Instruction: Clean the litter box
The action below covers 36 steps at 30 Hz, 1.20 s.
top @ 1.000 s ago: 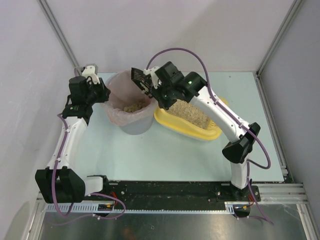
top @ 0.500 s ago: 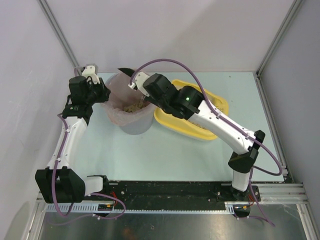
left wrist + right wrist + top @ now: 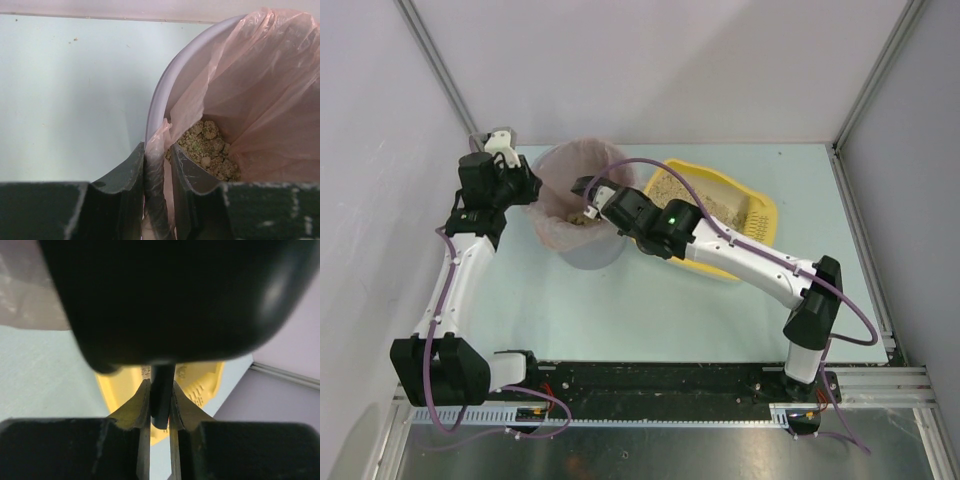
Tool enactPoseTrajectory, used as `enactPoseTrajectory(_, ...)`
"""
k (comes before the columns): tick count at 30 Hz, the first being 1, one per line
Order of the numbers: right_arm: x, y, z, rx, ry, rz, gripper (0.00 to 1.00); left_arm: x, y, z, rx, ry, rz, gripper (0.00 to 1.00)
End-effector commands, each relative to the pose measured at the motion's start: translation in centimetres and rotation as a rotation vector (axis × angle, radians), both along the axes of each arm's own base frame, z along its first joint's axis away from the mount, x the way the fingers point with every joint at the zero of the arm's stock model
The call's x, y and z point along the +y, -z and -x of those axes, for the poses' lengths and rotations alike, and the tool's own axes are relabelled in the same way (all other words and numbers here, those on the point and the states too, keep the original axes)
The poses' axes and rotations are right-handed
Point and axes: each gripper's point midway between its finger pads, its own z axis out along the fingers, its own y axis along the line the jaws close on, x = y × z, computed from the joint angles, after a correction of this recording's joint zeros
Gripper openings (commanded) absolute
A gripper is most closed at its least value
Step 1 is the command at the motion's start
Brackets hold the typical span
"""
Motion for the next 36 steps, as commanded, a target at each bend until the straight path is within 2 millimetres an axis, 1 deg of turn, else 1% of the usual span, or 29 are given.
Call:
enactPoseTrajectory(1, -0.6, -0.1, 0.1, -0.014, 0.003, 0.04, 0.0, -3.3, -0.5, 1.2, 0.014, 0.136, 0.042, 0.27)
enactPoseTrajectory(2, -0.4, -0.7, 0.0, -0.024, -0.002, 0.023, 0.0, -3.3, -0.5, 1.2, 0.014, 0.137, 0.04, 0.27)
enactPoseTrajectory(4, 0.2, -2.7, -0.2, -0.053, -0.009, -0.04, 0.0, -3.2, -0.4, 1.2, 0.019, 0.134, 0.04, 0.27)
enactPoseTrajectory(5, 0.5, -3.3, -0.2, -0.056, -0.015, -0.069, 0.0, -3.2, -0.4, 1.2, 0.017, 0.134, 0.04, 0.27)
enactPoseTrajectory(6, 1.2, -4.5, -0.1, -0.057, -0.034, -0.125, 0.0, -3.2, -0.4, 1.2, 0.017, 0.134, 0.04, 0.27)
enactPoseTrajectory(7, 1.5, -5.2, 0.1, -0.057, -0.047, -0.156, 0.0, -3.2, -0.5, 1.2, 0.016, 0.135, 0.04, 0.27)
enactPoseTrajectory(9, 2.3, -6.2, 0.1, -0.048, -0.069, -0.225, 0.0, -3.2, -0.4, 1.2, 0.016, 0.134, 0.04, 0.28)
enactPoseTrajectory(11, 2.4, -7.0, 0.0, -0.041, -0.064, -0.282, 0.0, -3.2, -0.6, 1.2, 0.012, 0.134, 0.04, 0.28)
enactPoseTrajectory(13, 2.5, -7.5, -0.2, -0.02, -0.056, -0.346, 0.0, -3.2, -0.6, 1.3, 0.012, 0.134, 0.039, 0.31)
enactPoseTrajectory(15, 2.7, -8.4, -0.1, -0.003, -0.067, -0.414, 0.01, -3.2, -0.6, 1.2, 0.009, 0.133, 0.039, 0.36)
enactPoseTrajectory(17, 2.2, -9.5, -0.1, 0.013, -0.062, -0.483, 0.01, -3.1, -0.7, 1.2, 0.007, 0.13, 0.036, 0.4)
enactPoseTrajectory(18, 2.6, -9.8, 0.3, 0.04, -0.088, -0.521, 0.01, -3.1, -0.7, 1.3, 0.007, 0.129, 0.036, 0.48)
enactPoseTrajectory(19, 2.1, -9.9, -0.1, 0.055, -0.079, -0.547, 0.01, -3.1, -0.8, 1.3, 0.006, 0.129, 0.036, 0.52)
enactPoseTrajectory(20, 2.0, -10.2, 0.0, 0.076, -0.071, -0.582, 0.01, -3.0, -0.8, 1.3, 0.002, 0.127, 0.032, 0.56)
enactPoseTrajectory(21, 2.0, -10.5, 0.7, 0.116, -0.098, -0.624, 0.01, -2.9, -0.9, 1.3, 0.0, 0.122, 0.028, 0.65)
enactPoseTrajectory(22, 1.6, -10.6, 0.7, 0.14, -0.099, -0.648, 0.01, -2.8, -1.0, 1.3, -0.004, 0.118, 0.026, 0.7)
enactPoseTrajectory(23, 0.4, -9.8, 0.0, 0.172, -0.069, -0.659, 0.01, -2.8, -1.4, 1.4, -0.016, 0.115, 0.02, 0.75)
enactPoseTrajectory(24, 0.2, -10.2, 0.8, 0.23, -0.092, -0.715, 0.01, -2.6, -1.4, 1.4, -0.019, 0.107, 0.017, 0.82)
enactPoseTrajectory(25, -0.5, -9.7, 0.7, 0.258, -0.079, -0.732, 0.01, -2.3, -1.5, 1.4, -0.024, 0.094, 0.009, 0.86)
enactPoseTrajectory(26, -2.3, -8.2, -0.4, 0.29, -0.019, -0.734, 0.01, -2.2, -1.9, 1.4, -0.039, 0.086, 0.002, 0.88)
enactPoseTrajectory(27, -2.9, -7.8, -0.4, 0.321, -0.011, -0.76, 0.01, -2.1, -1.9, 1.4, -0.042, 0.08, 0.0, 0.93)
enactPoseTrajectory(28, -3.9, -7.8, -0.3, 0.323, -0.002, -0.776, 0.01, -1.9, -2.0, 1.5, -0.048, 0.074, -0.004, 0.94)
enactPoseTrajectory(29, -5.4, -7.4, -0.9, 0.333, 0.03, -0.793, 0.01, -1.8, -2.3, 1.5, -0.061, 0.066, -0.009, 0.95)
enactPoseTrajectory(30, -6.2, -5.8, -0.8, 0.365, 0.059, -0.781, 0.01, -1.7, -2.5, 1.5, -0.068, 0.063, -0.01, 0.96)
enactPoseTrajectory(31, -7.2, -5.7, -0.8, 0.362, 0.074, -0.786, 0.01, -1.6, -2.7, 1.5, -0.076, 0.059, -0.014, 0.97)
enactPoseTrajectory(32, -8.0, -5.0, -1.0, 0.372, 0.1, -0.784, 0.01, -1.5, -3.0, 1.4, -0.087, 0.05, -0.017, 0.97)
enactPoseTrajectory(33, -9.7, -3.6, -1.7, 0.378, 0.157, -0.781, 0.01, -1.4, -3.3, 1.5, -0.093, 0.047, -0.018, 0.98)
enactPoseTrajectory(35, -11.4, -2.6, -2.0, 0.376, 0.198, -0.779, 0.01, -1.1, -3.8, 1.5, -0.108, 0.033, -0.025, 0.98)
enactPoseTrajectory(36, -13.0, -1.1, -2.3, 0.393, 0.245, -0.77, 0.01, -1.0, -4.3, 1.7, -0.121, 0.027, -0.027, 0.98)
